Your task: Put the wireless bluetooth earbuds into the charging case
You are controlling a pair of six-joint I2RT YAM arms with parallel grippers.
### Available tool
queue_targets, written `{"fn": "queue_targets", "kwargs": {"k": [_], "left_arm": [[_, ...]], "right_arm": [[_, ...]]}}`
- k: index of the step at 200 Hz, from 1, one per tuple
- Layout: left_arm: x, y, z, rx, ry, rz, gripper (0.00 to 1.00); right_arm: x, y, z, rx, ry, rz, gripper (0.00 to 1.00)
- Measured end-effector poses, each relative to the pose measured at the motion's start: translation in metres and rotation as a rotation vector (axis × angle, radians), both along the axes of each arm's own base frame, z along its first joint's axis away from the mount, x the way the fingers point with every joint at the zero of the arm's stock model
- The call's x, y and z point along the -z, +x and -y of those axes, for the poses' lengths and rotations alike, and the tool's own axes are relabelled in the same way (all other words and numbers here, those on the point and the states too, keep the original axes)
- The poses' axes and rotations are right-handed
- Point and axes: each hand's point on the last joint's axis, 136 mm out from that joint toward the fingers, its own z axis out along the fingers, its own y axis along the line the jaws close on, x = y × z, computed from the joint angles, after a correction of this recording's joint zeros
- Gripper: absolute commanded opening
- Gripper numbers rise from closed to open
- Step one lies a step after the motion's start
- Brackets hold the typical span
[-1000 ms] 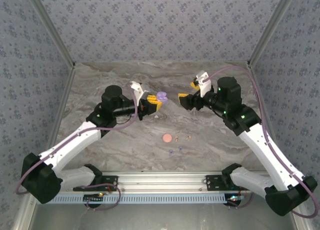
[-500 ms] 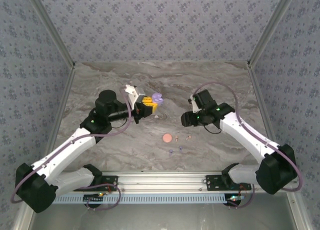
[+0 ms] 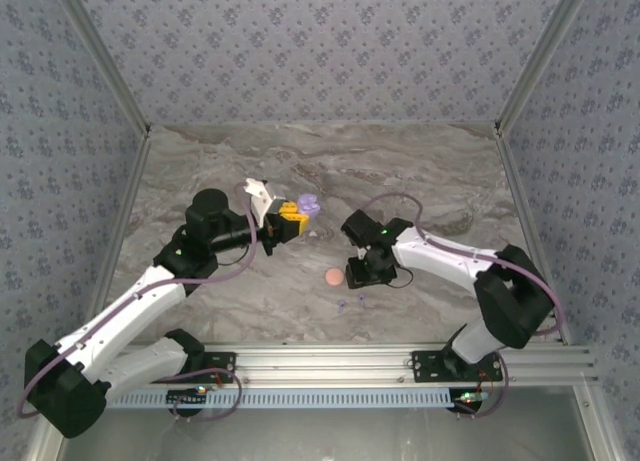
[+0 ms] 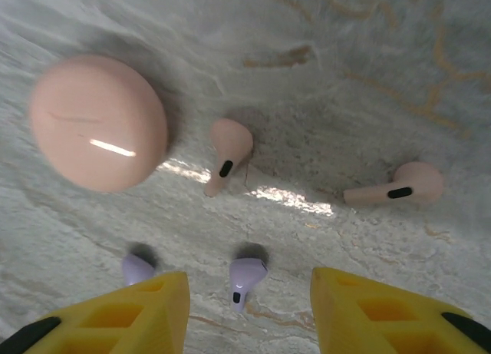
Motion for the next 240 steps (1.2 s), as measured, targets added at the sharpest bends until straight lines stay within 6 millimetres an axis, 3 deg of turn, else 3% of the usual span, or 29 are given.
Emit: {"fn": "queue_targets", "kwargs": {"k": [47, 177, 240], "left_arm": [[-0.001, 0.0, -0.001, -0.002, 0.001, 0.006, 0.0], [0.0, 0.002, -0.002, -0.014, 0.005, 0.006, 0.0], [0.001, 0.002, -0.002, -0.014, 0.007, 0.002, 0.0]], "right_arm": [[0.02, -0.01, -0.006, -0.032, -0.067, -0.062, 0.43], [0.031, -0.019, -0.003, -0.046, -0.122, -0.101, 0.36], [0.032, -0.017, 0.001, -0.038, -0.141, -0.091, 0.26]]}}
